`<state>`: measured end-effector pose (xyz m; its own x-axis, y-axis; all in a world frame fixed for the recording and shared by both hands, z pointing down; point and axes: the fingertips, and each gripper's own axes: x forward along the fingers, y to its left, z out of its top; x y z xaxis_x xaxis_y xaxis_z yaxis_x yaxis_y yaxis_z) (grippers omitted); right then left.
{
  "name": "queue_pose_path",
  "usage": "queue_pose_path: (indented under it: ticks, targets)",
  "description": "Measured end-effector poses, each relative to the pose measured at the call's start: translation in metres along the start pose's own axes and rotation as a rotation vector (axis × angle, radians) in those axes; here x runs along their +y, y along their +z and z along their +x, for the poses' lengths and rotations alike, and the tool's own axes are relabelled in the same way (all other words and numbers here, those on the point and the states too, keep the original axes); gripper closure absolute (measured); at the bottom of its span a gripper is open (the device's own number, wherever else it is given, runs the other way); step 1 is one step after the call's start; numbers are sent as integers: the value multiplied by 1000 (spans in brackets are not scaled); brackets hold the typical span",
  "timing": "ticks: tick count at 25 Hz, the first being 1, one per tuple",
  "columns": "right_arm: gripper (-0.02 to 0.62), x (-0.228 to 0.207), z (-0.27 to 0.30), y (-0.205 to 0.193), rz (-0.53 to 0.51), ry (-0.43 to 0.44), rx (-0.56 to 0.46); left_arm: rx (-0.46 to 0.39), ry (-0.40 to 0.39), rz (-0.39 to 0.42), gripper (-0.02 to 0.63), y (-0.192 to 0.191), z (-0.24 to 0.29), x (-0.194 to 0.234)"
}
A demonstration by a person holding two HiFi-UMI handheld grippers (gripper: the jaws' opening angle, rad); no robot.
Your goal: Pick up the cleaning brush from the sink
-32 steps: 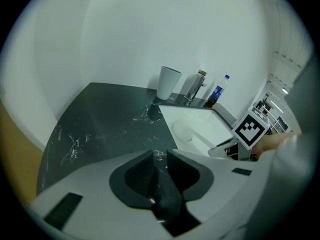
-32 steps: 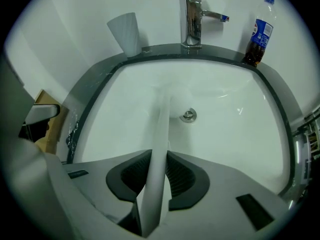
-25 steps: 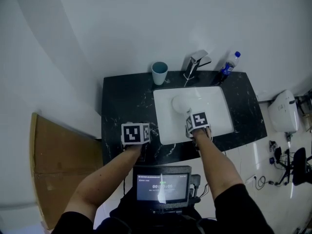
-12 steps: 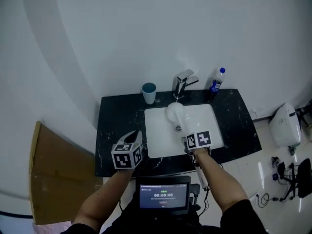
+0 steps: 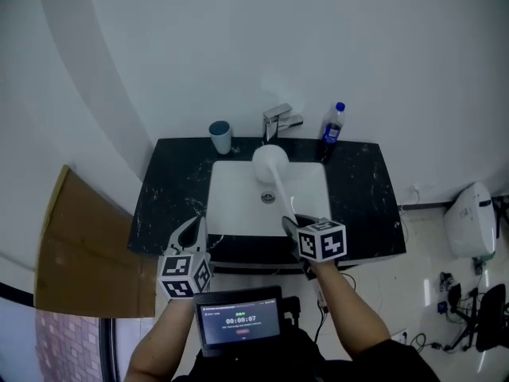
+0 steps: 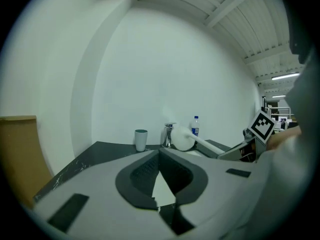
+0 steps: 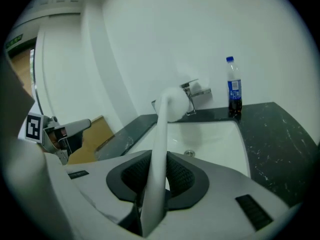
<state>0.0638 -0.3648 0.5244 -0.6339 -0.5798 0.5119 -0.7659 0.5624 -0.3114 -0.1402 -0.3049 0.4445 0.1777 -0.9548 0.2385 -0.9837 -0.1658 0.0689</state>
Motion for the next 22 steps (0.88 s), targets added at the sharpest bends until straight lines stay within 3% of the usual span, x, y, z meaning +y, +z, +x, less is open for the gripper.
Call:
queue_pose_path:
  ticks: [4, 12, 16, 22]
  targets:
    - [518, 20, -49, 12, -37, 2, -119, -12, 28, -66, 606, -11, -38, -13]
    - [518, 82, -116, 0, -111, -32, -271, -69, -57, 11, 606, -22, -101, -41]
    - [518, 88, -152, -24, -103, -36, -289, -91, -86, -54, 606, -29, -130, -68]
    - [518, 80, -221, -40, -92, 3, -353, -122, -52, -15, 606, -19, -172, -115]
